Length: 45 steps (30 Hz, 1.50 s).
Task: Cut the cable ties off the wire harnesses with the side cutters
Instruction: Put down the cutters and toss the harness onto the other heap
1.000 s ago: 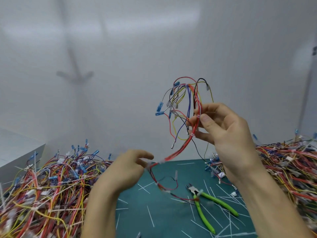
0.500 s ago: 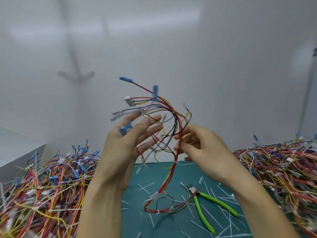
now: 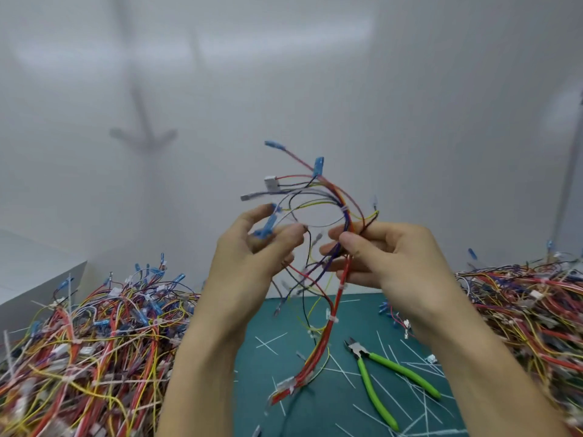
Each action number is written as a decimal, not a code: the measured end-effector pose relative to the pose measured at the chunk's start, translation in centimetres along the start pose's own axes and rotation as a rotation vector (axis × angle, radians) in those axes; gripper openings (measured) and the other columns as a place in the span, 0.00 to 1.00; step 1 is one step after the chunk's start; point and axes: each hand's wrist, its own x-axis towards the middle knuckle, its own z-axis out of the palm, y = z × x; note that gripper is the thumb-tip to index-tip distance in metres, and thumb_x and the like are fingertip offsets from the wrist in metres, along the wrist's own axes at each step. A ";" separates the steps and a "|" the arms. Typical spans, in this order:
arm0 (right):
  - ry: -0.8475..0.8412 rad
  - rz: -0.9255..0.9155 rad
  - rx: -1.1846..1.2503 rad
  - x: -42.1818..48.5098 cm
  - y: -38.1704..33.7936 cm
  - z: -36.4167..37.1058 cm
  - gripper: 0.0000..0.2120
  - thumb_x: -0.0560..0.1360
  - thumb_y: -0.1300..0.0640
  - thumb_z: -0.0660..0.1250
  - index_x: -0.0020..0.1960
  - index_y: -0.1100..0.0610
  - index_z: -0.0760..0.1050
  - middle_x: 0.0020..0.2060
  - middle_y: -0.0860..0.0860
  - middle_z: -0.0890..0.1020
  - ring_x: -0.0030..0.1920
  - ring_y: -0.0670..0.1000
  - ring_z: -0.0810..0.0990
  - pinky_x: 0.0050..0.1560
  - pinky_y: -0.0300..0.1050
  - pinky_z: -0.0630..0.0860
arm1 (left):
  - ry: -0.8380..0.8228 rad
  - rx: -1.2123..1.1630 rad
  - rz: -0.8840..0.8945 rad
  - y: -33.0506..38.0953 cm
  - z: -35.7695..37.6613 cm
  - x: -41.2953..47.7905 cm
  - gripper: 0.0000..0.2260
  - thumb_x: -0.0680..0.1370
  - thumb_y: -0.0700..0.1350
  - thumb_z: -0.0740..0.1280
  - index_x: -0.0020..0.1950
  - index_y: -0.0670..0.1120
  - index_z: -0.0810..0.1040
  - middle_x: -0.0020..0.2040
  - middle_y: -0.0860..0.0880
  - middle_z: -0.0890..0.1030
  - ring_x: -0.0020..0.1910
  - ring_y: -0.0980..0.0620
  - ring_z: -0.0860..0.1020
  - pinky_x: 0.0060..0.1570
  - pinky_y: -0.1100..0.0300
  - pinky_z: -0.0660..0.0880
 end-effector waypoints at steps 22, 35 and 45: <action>0.423 -0.201 0.321 0.2 -0.9 -1.5 0.08 0.80 0.60 0.66 0.43 0.56 0.80 0.37 0.51 0.87 0.36 0.50 0.85 0.36 0.38 0.81 | -0.531 0.883 -0.336 -3.3 -1.5 -0.2 0.12 0.78 0.56 0.66 0.43 0.48 0.78 0.38 0.43 0.76 0.38 0.50 0.72 0.46 0.51 0.76; 0.421 -0.177 0.425 0.3 -1.1 -2.2 0.06 0.81 0.59 0.64 0.47 0.56 0.78 0.40 0.51 0.87 0.39 0.49 0.87 0.38 0.38 0.81 | -0.001 -0.045 -0.306 -0.9 -2.0 -0.3 0.12 0.82 0.44 0.62 0.52 0.37 0.79 0.41 0.38 0.85 0.38 0.43 0.86 0.33 0.66 0.80; 0.367 -0.167 0.447 0.5 -0.7 -2.0 0.06 0.81 0.60 0.63 0.49 0.57 0.78 0.41 0.52 0.87 0.42 0.51 0.87 0.40 0.40 0.81 | -0.009 -0.079 -0.286 -0.3 -2.5 -0.3 0.12 0.81 0.45 0.63 0.50 0.38 0.81 0.43 0.39 0.86 0.39 0.44 0.86 0.33 0.66 0.80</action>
